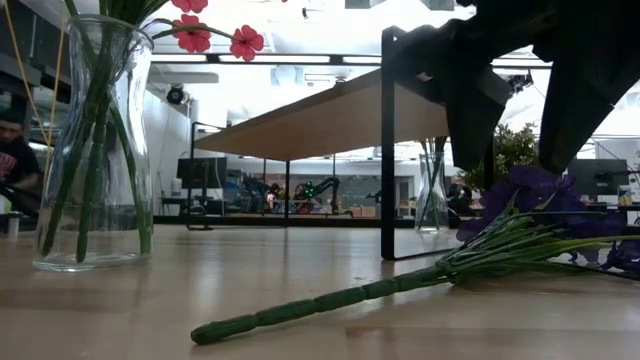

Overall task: Pick and place flowers into a vace then onto a shelf
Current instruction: Put the violet flowers into the top transparent vase

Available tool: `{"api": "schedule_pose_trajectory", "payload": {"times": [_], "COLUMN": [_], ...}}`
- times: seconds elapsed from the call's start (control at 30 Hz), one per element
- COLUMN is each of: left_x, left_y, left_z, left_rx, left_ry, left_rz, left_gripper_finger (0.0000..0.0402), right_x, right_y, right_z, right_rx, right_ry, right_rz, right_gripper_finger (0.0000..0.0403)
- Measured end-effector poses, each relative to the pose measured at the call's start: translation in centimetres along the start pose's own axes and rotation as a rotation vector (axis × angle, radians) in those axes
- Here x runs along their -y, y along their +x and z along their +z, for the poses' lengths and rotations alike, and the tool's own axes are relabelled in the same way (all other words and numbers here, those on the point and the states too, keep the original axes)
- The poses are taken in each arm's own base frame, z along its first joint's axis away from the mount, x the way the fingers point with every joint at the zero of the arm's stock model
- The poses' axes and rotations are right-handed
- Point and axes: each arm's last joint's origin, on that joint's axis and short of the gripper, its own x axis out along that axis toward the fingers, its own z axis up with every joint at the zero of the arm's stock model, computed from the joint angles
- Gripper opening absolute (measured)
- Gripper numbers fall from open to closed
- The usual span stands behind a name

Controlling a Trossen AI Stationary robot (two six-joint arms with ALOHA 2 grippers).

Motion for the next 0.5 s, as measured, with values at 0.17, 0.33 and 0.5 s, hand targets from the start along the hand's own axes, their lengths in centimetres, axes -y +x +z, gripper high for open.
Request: {"api": "schedule_pose_trajectory", "payload": {"times": [0.17, 0.33, 0.5], "left_x": [0.0, 0.0, 0.0], "left_y": [0.0, 0.0, 0.0], "left_z": [0.0, 0.0, 0.0], "left_rx": [0.0, 0.0, 0.0], "left_ry": [0.0, 0.0, 0.001], "left_rz": [0.0, 0.0, 0.0], "left_gripper_finger": [0.0271, 0.0271, 0.0271], "right_x": [-0.5, -1.2, -1.1], "right_y": [0.1, 1.5, 2.1], "right_z": [-0.1, -1.6, -2.2], "right_rx": [0.0, -0.024, -0.027], "right_ry": [0.045, 0.106, 0.168], "right_rz": [0.004, 0.037, -0.016], "right_gripper_finger": [0.0194, 0.0194, 0.0194]}}
